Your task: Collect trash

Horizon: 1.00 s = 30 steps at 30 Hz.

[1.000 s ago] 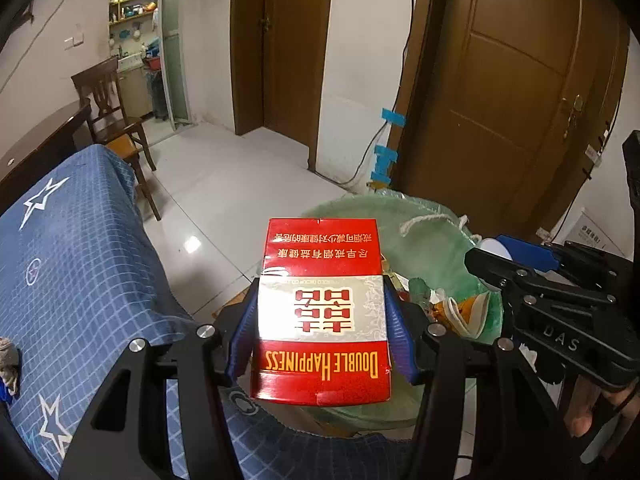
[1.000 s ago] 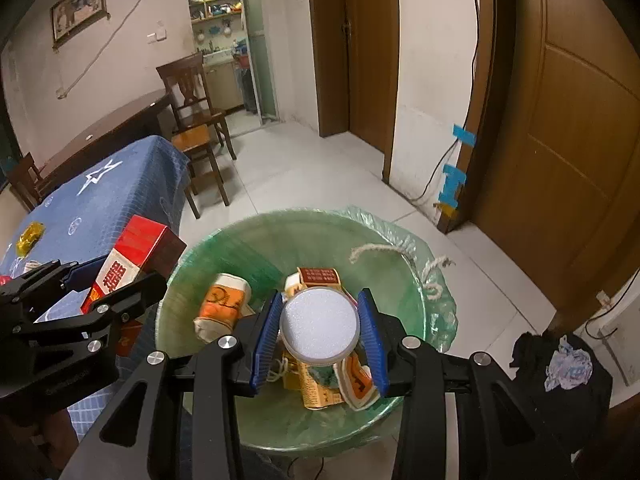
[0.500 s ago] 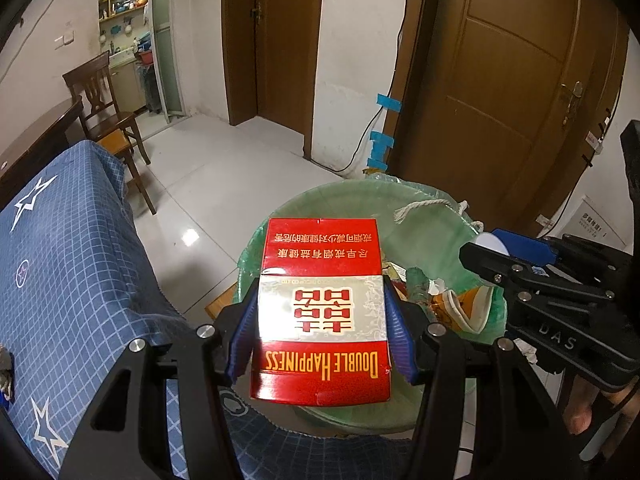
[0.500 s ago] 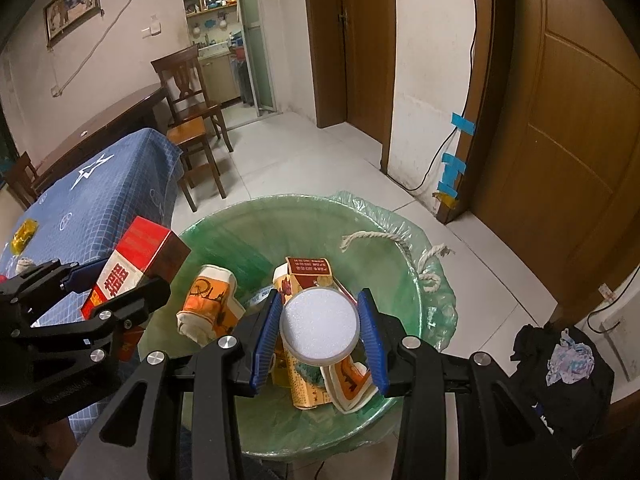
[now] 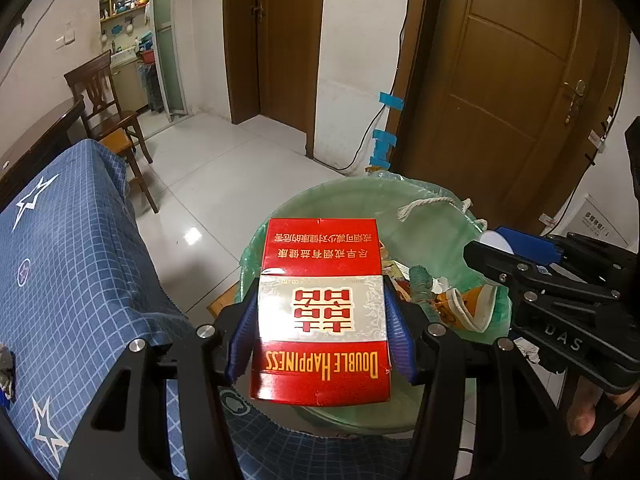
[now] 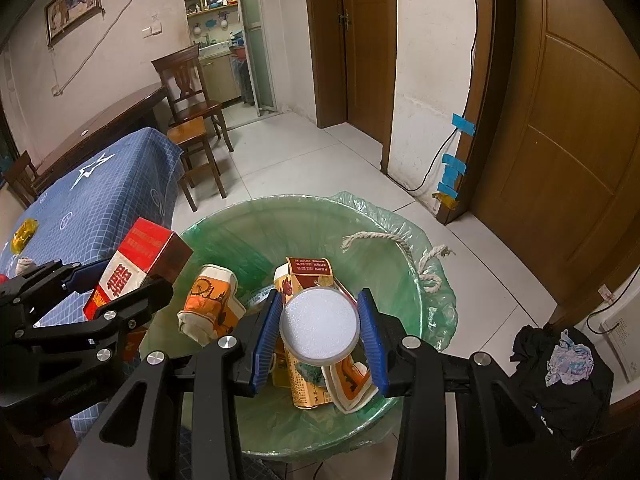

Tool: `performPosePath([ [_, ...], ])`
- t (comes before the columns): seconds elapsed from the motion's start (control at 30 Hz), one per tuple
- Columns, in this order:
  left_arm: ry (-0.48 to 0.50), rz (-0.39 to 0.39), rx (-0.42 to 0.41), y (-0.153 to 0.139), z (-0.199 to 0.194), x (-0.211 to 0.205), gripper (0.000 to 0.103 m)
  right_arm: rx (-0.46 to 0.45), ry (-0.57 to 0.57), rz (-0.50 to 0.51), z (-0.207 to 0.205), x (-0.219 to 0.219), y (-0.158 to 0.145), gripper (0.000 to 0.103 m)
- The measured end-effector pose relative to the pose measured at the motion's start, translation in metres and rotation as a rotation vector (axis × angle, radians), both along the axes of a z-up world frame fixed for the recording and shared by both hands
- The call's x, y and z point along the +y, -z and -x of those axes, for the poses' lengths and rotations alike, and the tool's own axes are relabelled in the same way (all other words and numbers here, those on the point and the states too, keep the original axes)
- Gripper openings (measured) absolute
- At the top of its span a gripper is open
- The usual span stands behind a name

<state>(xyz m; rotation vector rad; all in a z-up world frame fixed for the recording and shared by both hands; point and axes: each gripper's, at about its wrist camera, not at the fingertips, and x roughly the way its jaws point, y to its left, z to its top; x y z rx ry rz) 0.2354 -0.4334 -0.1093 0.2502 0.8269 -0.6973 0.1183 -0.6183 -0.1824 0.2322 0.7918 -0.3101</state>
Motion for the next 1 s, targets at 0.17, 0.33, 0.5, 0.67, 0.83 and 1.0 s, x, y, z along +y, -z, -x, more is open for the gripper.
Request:
performPosePath([
  [0.17,-0.003,-0.001,0.004,0.002,-0.001,0.001,0.054,0.0,0.0,-0.001,0.0,0.002,0.0,0.04],
  [0.33,-0.002,-0.002,0.003,0.002,-0.001,0.0,0.054,0.0,0.0,-0.001,0.0,0.002,0.0,0.04],
  [0.5,-0.002,-0.009,0.006,0.003,-0.001,-0.002,0.054,0.0,0.002,-0.002,-0.001,0.002,0.001,0.041],
  [0.67,-0.009,-0.018,0.013,0.004,-0.001,0.001,0.073,-0.02,0.025,-0.004,0.004,0.002,0.0,0.06],
  [0.83,-0.015,-0.021,0.005,0.002,0.0,0.006,0.079,-0.033,0.042,-0.024,0.009,0.002,0.002,0.068],
  [1.0,-0.014,-0.025,0.005,0.001,0.005,0.009,0.08,-0.042,0.037,-0.023,0.015,0.008,0.003,0.072],
])
